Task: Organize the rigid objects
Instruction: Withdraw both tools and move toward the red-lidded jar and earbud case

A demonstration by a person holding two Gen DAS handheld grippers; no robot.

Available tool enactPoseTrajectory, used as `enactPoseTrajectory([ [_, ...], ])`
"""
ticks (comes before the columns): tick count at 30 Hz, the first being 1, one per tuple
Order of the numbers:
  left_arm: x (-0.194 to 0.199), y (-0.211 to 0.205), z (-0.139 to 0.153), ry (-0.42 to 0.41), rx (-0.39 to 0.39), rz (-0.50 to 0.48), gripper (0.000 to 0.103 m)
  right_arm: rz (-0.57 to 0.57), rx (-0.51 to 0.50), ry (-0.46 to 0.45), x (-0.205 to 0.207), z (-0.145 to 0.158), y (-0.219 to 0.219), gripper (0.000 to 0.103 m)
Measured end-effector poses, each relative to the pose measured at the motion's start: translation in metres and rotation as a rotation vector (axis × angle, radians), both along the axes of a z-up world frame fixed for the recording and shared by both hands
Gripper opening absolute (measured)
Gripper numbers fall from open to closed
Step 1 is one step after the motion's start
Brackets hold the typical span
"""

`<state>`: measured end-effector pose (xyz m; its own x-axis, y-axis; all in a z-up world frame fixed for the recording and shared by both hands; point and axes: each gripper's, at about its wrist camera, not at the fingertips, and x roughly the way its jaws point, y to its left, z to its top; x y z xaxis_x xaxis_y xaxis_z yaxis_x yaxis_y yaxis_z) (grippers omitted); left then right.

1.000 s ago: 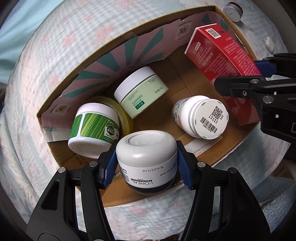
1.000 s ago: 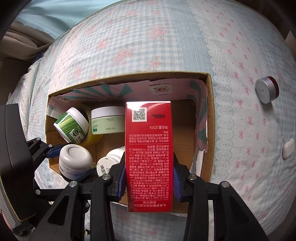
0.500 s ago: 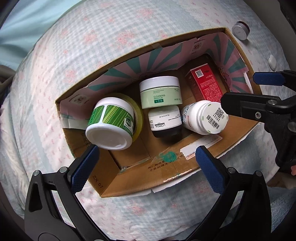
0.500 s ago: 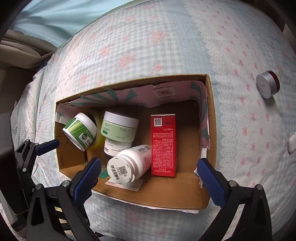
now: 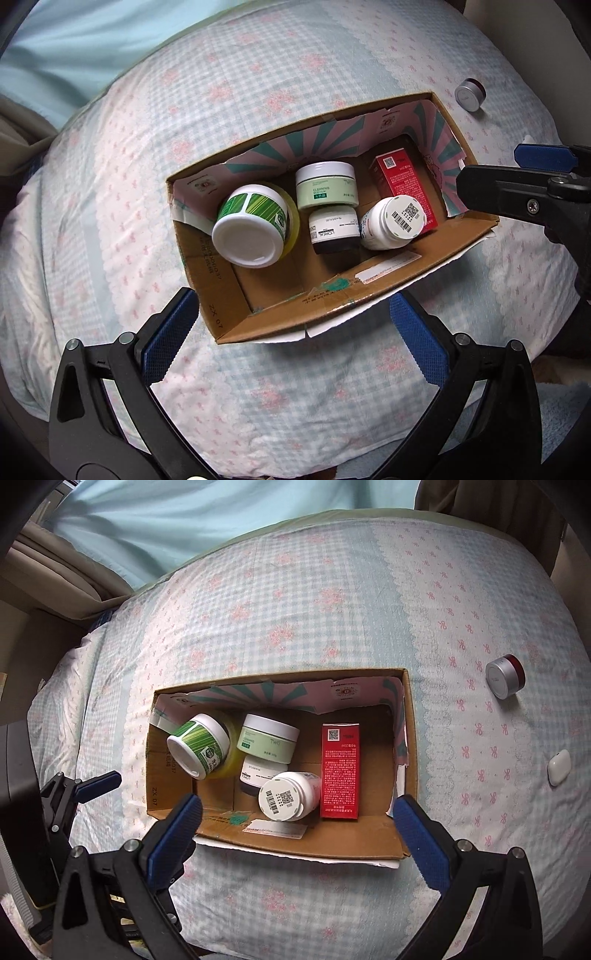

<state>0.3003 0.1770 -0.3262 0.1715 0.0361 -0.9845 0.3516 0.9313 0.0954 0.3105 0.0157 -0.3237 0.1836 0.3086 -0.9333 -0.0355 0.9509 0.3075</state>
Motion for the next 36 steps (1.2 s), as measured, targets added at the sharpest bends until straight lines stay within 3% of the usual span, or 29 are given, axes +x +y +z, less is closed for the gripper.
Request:
enactPoseTrajectory([
  [8,-0.036,0.013,0.036,-0.062,-0.028,0.025,0.103,-0.038,-0.126,0.005,-0.04,0.039,-0.004,0.103],
  [15,-0.039,-0.017,0.053,-0.114,-0.053,-0.028,0.103,-0.145,-0.215,0.009,-0.087,0.065,-0.047,0.103],
  [19,-0.035,-0.056,0.061,-0.137,-0.141,-0.076,0.103,-0.243,-0.27,-0.015,-0.117,0.085,-0.085,0.103],
  [22,-0.028,-0.094,0.068,-0.161,-0.163,-0.136,0.103,-0.345,-0.307,-0.053,-0.135,0.101,-0.118,0.103],
  [26,-0.011,-0.148,0.077,-0.19,-0.176,-0.216,0.103,-0.458,-0.345,-0.021,-0.147,0.102,-0.164,0.103],
  [32,0.019,-0.224,0.076,-0.211,-0.117,-0.325,0.103,-0.606,-0.284,-0.071,-0.152,0.091,-0.226,0.103],
  [36,0.046,-0.273,0.057,-0.18,-0.079,-0.381,0.103,-0.685,-0.264,-0.093,-0.14,0.071,-0.257,0.103],
])
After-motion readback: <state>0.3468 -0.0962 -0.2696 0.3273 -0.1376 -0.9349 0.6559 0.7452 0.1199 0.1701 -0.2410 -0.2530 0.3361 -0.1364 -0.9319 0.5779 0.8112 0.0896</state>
